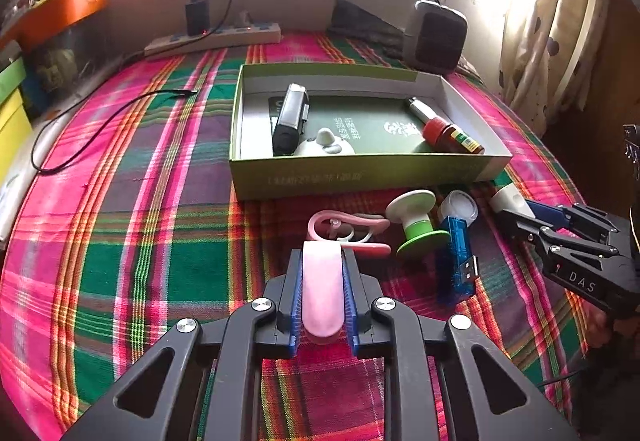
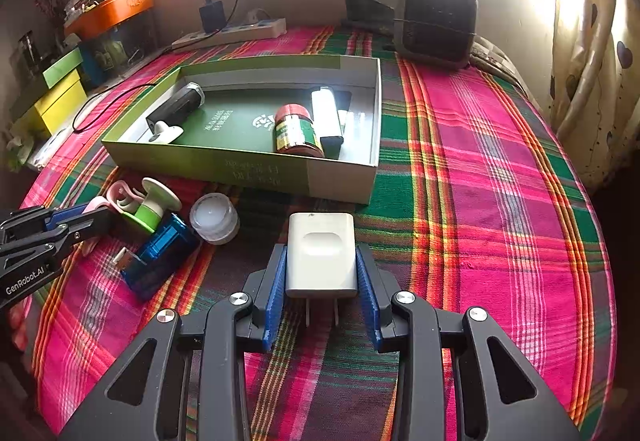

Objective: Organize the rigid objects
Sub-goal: 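Carry the pink clip with the left tool while the right tool carries the charger to the tray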

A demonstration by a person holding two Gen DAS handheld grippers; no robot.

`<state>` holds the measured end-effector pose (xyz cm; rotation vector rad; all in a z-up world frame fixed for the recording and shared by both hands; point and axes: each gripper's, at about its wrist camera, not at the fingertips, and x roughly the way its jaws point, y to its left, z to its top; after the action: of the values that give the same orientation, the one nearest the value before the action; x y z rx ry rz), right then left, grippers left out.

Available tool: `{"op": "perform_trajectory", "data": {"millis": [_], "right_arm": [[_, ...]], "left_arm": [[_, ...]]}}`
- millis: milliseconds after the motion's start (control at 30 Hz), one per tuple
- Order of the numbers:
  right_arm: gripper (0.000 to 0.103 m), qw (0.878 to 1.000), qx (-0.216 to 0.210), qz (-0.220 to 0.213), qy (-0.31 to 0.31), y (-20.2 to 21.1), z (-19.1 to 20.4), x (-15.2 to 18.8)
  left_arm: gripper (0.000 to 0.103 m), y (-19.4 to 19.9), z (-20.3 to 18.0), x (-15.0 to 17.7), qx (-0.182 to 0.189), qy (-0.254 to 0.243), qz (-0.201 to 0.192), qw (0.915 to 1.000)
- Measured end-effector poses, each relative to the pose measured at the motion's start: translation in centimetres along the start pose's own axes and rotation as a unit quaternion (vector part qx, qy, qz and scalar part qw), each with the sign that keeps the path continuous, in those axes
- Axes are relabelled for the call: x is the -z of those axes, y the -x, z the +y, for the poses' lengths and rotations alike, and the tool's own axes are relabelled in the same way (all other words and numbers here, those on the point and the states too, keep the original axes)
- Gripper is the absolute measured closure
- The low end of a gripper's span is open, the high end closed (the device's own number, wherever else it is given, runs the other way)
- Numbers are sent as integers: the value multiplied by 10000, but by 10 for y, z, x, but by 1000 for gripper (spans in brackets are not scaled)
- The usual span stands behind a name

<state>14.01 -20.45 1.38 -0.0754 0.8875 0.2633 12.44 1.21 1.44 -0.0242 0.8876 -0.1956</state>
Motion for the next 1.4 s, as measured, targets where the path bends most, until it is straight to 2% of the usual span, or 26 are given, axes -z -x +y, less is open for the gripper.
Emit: {"op": "perform_trajectory", "data": {"millis": [433, 767, 1167, 1400], "right_arm": [[68, 9999, -8, -159, 41, 13, 3, -5], [68, 9992, -85, -355, 158, 25, 8, -23], [68, 9980, -430, -342, 326, 14, 23, -55], [68, 9972, -579, -180, 429, -6, 29, -70]], "left_arm": [[86, 17, 3, -10, 39, -13, -249, 9997], [86, 24, 4, -40, 268, 19, -443, 9987], [86, 6, -2, -80, 389, -107, -471, 9981], [86, -16, -9, -99, 523, -185, -336, 9979]]}}
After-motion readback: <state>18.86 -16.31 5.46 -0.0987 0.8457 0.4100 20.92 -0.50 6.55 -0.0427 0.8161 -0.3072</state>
